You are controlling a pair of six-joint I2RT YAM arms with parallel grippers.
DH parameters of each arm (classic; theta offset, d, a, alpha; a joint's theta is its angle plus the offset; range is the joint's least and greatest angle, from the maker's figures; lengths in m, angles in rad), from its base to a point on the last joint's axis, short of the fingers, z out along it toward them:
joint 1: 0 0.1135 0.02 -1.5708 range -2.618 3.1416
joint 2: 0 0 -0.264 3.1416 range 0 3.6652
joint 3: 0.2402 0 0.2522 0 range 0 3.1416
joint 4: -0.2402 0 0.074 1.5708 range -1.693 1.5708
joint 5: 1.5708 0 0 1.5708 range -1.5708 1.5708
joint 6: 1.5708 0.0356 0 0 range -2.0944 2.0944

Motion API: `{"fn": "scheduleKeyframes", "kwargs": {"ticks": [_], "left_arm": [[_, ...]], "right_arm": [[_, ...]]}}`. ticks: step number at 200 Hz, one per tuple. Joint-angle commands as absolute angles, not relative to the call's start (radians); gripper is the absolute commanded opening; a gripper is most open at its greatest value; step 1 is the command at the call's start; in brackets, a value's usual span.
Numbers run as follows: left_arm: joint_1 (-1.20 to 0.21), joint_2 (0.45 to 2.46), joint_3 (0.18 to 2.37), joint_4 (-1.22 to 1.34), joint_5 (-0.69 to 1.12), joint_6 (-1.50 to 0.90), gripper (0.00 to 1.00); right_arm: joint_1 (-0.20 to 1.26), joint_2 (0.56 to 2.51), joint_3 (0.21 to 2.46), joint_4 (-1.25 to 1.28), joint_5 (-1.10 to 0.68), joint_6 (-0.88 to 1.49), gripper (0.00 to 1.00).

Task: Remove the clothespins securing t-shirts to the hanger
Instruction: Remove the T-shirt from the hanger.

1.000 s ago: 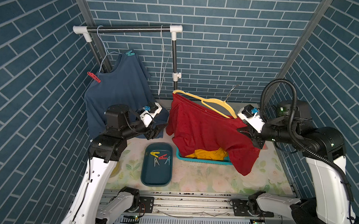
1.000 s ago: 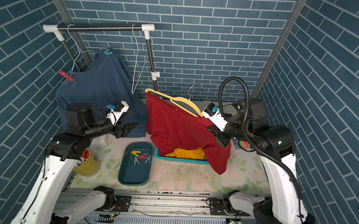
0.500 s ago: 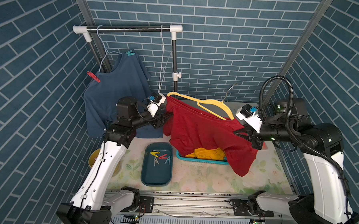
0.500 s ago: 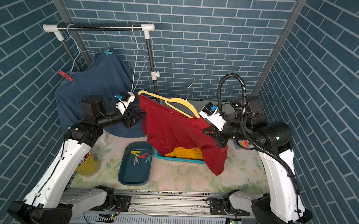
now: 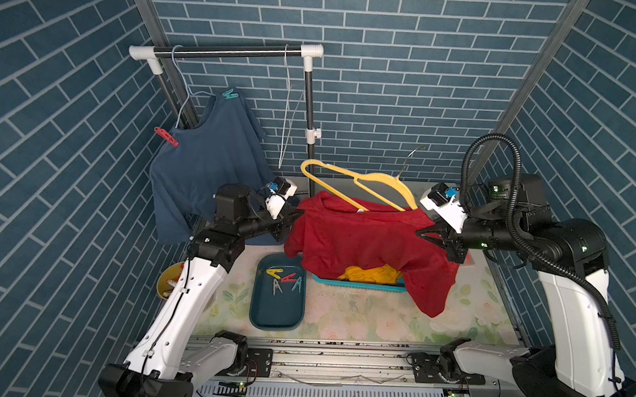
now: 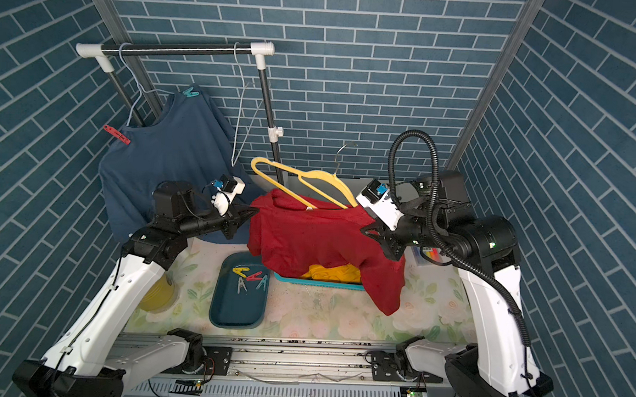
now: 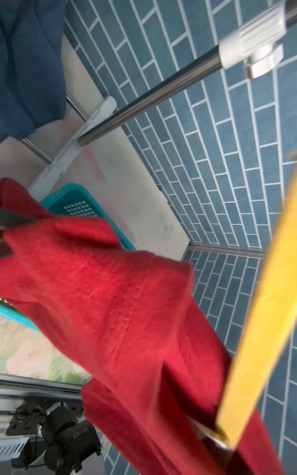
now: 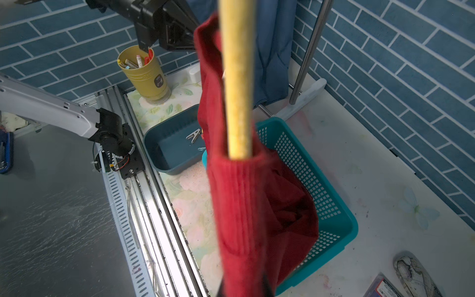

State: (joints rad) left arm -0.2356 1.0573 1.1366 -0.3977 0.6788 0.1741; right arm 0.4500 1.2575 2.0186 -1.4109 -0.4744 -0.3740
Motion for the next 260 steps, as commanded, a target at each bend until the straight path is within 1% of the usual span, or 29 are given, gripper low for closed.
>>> {"fn": "scheduleKeyframes", "kwargs": {"ticks": [1,21,45,75,105,129,147,157,171,198,220,235,260], "left_arm": [[-0.236,1.054,1.083,-0.367,0.621,0.147,0.0],[-0.236,1.071,1.047,-0.29,0.633,0.084,0.0],[-0.242,1.105,1.064,-0.247,0.634,0.047,0.0],[-0.27,1.181,1.203,-0.289,0.665,0.044,0.04],[-0.338,1.257,1.359,-0.337,0.681,0.051,0.08],[-0.397,1.293,1.423,-0.33,0.668,0.052,0.16],[-0.412,1.311,1.449,-0.342,0.656,0.054,0.29],[-0.411,1.315,1.455,-0.367,0.636,0.061,0.37],[-0.411,1.313,1.459,-0.415,0.594,0.084,0.44],[-0.412,1.283,1.453,-0.492,0.534,0.135,0.53],[-0.41,1.256,1.46,-0.542,0.476,0.179,0.57],[-0.41,1.245,1.485,-0.579,0.45,0.218,0.57],[-0.41,1.237,1.558,-0.628,0.453,0.281,0.58]], "right_arm": [[0.411,1.25,2.036,-1.296,-0.495,-0.363,0.0],[0.389,1.237,2.005,-1.218,-0.493,-0.344,0.0],[0.383,1.28,2.055,-1.247,-0.481,-0.354,0.0],[0.383,1.336,2.175,-1.262,-0.429,-0.364,0.0],[0.382,1.433,2.398,-1.279,-0.422,-0.368,0.0],[0.382,1.492,2.506,-1.254,-0.43,-0.356,0.0],[0.382,1.53,2.557,-1.247,-0.459,-0.345,0.0],[0.382,1.541,2.559,-1.241,-0.479,-0.342,0.0],[0.383,1.553,2.555,-1.248,-0.497,-0.342,0.0],[0.383,1.56,2.51,-1.257,-0.517,-0.341,0.0],[0.383,1.558,2.449,-1.24,-0.544,-0.334,0.0],[0.383,1.558,2.394,-1.211,-0.582,-0.334,0.0],[0.384,1.57,2.327,-1.165,-0.612,-0.341,0.0]]}}
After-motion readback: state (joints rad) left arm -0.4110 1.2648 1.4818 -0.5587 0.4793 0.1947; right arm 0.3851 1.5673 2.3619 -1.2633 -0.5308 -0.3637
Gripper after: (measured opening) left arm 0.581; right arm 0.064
